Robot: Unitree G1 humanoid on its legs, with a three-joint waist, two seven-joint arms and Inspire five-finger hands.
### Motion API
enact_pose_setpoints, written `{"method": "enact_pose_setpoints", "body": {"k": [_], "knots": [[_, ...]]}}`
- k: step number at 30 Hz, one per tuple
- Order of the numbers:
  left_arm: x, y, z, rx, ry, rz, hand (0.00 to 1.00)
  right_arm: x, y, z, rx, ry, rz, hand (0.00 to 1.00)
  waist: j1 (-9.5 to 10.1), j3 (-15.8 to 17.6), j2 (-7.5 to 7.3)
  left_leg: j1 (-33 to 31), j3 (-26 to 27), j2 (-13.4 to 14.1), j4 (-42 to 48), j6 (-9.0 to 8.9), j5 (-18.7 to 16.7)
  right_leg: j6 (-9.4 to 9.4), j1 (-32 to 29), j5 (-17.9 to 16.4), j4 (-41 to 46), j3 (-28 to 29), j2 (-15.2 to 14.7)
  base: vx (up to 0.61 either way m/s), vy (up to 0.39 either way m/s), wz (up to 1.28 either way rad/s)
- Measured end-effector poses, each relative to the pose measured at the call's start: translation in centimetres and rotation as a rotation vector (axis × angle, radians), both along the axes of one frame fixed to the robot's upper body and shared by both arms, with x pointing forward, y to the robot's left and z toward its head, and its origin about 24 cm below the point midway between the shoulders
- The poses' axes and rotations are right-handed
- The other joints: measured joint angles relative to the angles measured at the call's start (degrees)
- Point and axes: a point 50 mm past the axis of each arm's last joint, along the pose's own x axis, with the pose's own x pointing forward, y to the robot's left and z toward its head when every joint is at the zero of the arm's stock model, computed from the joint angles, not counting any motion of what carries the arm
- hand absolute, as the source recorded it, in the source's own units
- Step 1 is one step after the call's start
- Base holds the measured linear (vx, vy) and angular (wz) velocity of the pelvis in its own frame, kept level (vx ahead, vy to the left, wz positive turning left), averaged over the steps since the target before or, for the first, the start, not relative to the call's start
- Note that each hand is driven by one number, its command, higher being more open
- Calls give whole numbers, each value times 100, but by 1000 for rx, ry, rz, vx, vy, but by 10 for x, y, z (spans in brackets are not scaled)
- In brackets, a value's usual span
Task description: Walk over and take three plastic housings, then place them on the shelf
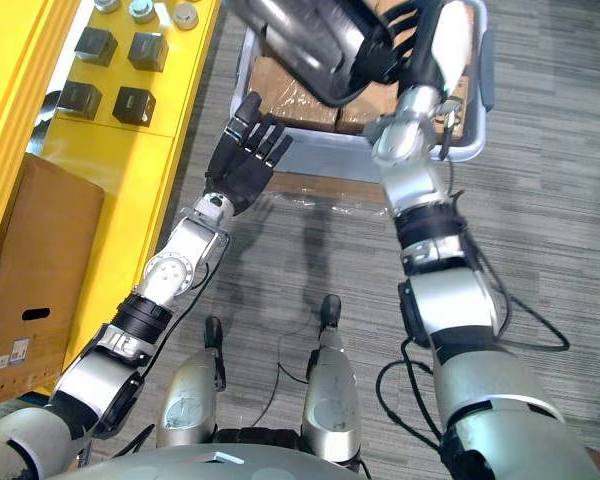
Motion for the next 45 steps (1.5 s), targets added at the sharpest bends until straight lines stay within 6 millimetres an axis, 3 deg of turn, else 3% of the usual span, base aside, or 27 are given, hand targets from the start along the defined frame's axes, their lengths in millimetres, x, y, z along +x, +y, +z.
{"method": "enact_pose_setpoints", "body": {"k": [6, 12, 18, 19, 25, 34, 41, 42, 45], "knots": [[2, -2, 3, -14, 24, 44, 100, -3, 26, -43, 15, 102, 74, 0, -63, -31, -62, 137, 65, 1, -42, -2, 1, 7, 102, 11, -43, 51, 11, 5, 12, -4], [3, 1, -4, 39, 78, 94, 100, -9, 40, -57, -26, 116, 117, 0, -47, -62, -118, 254, 80, -10, -101, -10, 4, 18, 269, 85, -218, 44, 19, 0, 0, 0], [4, 1, -11, 240, 105, 185, 100, -17, 54, -77, -6, 137, 172, 0, -22, -201, -332, 290, 80, -18, -124, -10, 2, 25, 348, 109, -317, 32, 20, 0, 0, 0], [4, 2, -13, 295, 111, 208, 0, -20, 59, -81, -7, 134, 198, 0, -16, -220, -365, 291, 80, -19, -125, -10, 2, 25, 349, 110, -317, 33, 19, 0, 0, 0], [-1, 5, -34, 402, 193, 273, 0, -33, 72, -98, -48, 140, 270, 0, 31, -343, -404, 303, 75, -22, -126, -10, 2, 26, 360, 110, -320, 34, 18, 0, 0, 0], [-10, 17, -63, 400, 293, 342, 0, -64, 83, -131, -33, 128, 359, 0, 38, -591, -621, 383, 89, -20, -123, -27, -21, 30, 425, 110, -325, 52, 18, -2, 4, -1], [-25, 18, -84, 384, 325, 361, 0, -84, 81, -150, -24, 127, 383, 0, 39, -1012, -653, 414, 123, -15, -129, -35, -69, 40, 430, 88, -333, 61, 15, -4, 7, -1], [-27, 19, -87, 379, 326, 358, 0, -87, 80, -154, -16, 127, 383, 100, 36, -1054, -660, 414, 123, -15, -130, -35, -69, 41, 429, 87, -333, 60, 15, 0, 0, 0], [-32, 16, -93, 353, 327, 352, 0, -96, 79, -160, 10, 116, 390, 100, 44, -1110, -653, 480, 143, -14, -180, -36, -69, 47, 464, 78, -334, 61, 13, 0, 0, 0]]}}
